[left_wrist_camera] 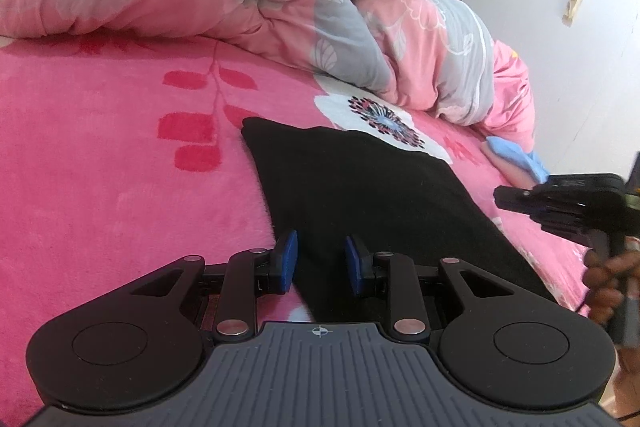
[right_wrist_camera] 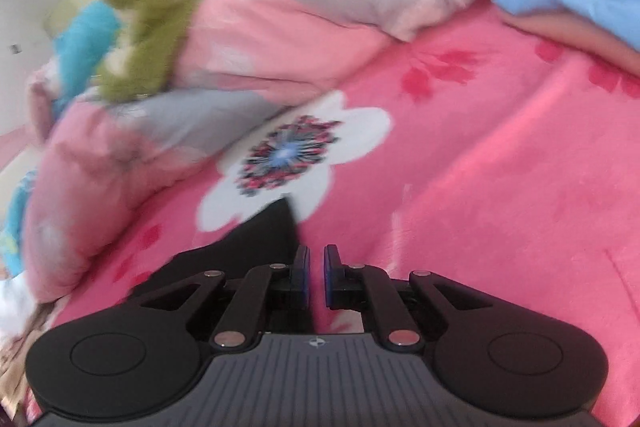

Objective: Fold clothes

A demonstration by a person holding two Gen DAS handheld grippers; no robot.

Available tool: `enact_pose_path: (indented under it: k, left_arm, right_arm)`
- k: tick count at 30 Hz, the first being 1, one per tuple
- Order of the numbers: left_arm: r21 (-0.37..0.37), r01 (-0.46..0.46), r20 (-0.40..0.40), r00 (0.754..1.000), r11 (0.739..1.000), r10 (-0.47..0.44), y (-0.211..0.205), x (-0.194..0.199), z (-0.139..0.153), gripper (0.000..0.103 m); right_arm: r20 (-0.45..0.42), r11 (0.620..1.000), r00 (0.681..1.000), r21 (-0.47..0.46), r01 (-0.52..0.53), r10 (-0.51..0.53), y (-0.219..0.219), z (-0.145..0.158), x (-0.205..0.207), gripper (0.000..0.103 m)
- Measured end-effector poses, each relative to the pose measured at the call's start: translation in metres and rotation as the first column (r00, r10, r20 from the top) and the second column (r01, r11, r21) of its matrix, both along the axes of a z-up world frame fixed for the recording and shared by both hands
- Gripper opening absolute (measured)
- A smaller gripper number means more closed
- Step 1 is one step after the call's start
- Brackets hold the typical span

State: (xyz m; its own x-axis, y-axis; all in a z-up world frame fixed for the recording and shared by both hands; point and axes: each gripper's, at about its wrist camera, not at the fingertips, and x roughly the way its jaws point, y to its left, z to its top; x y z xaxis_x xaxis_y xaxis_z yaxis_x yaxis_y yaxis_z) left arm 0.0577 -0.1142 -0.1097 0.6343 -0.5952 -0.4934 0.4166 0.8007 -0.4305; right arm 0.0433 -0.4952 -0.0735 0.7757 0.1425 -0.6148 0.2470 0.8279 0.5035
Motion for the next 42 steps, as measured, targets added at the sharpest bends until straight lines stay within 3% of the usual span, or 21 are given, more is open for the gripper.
enact_pose_path:
  k: [8, 11, 16, 19, 23, 25, 28, 31, 32, 34, 36, 38, 42]
  left_arm:
    - [0.002, -0.001, 0.004, 1.0, 1.0, 0.001, 0.001, -0.001, 0.0, 0.027]
    - [-0.003, -0.002, 0.004, 1.0, 1.0, 0.002, 0.001, -0.001, 0.0, 0.027]
    - [0.003, -0.002, 0.003, 1.0, 1.0, 0.002, 0.001, 0.0, 0.0, 0.027]
    - [0.048, -0.002, 0.007, 1.0, 0.999, 0.001, -0.005, -0.001, 0.005, 0.027]
    - [0.139, 0.009, 0.011, 1.0, 0.99, -0.01, -0.014, -0.002, 0.016, 0.031]
    - [0.183, 0.017, 0.002, 1.0, 0.983, -0.018, -0.019, 0.0, 0.021, 0.038]
    - [0.238, 0.031, -0.03, 0.999, 0.971, -0.024, -0.028, 0.005, 0.025, 0.044]
    - [0.296, 0.048, -0.04, 0.998, 0.954, -0.038, -0.038, 0.007, 0.028, 0.05]
    - [0.314, 0.05, -0.04, 0.998, 0.948, -0.04, -0.04, 0.006, 0.029, 0.051]
    - [0.334, 0.051, -0.044, 0.998, 0.941, -0.039, -0.043, 0.006, 0.032, 0.053]
    - [0.348, 0.05, -0.049, 0.998, 0.936, -0.035, -0.044, 0.006, 0.034, 0.054]
    - [0.36, 0.048, -0.051, 0.998, 0.932, -0.032, -0.045, 0.003, 0.037, 0.054]
    - [0.389, 0.054, -0.038, 0.998, 0.92, -0.042, -0.048, -0.01, 0.046, 0.058]
  right_arm:
    - [-0.024, 0.994, 0.995, 0.064, -0.093, 0.094, 0.001, -0.006, 0.017, 0.005]
    - [-0.034, 0.998, 0.998, -0.01, -0.059, 0.059, -0.007, 0.009, 0.031, 0.008]
    - [-0.032, 0.975, 0.977, 0.077, -0.208, 0.21, 0.006, 0.005, 0.047, 0.015]
    - [-0.074, 0.965, 0.967, 0.119, -0.233, 0.243, 0.009, -0.012, 0.064, 0.013]
    - [-0.032, 0.987, 0.997, 0.142, -0.069, 0.074, -0.013, 0.0, 0.067, 0.015]
    - [0.008, 0.989, 0.993, 0.088, -0.117, 0.116, -0.002, 0.015, 0.059, 0.016]
    - [0.005, 0.963, 0.969, 0.112, -0.244, 0.245, 0.017, 0.013, 0.057, 0.022]
    - [-0.094, 0.977, 0.973, 0.011, -0.213, 0.213, 0.026, -0.001, 0.069, 0.021]
    - [-0.1, 0.982, 0.978, -0.011, -0.186, 0.184, 0.024, -0.003, 0.071, 0.014]
    - [-0.068, 0.993, 0.991, -0.003, -0.115, 0.114, 0.017, 0.004, 0.064, 0.015]
    - [-0.036, 0.993, 0.994, -0.062, -0.102, 0.1, 0.023, 0.018, 0.046, 0.017]
    - [-0.016, 0.987, 0.989, -0.068, -0.146, 0.145, 0.031, 0.028, 0.027, 0.018]
    - [-0.019, 0.962, 0.963, 0.031, -0.27, 0.27, 0.045, 0.025, -0.014, 0.021]
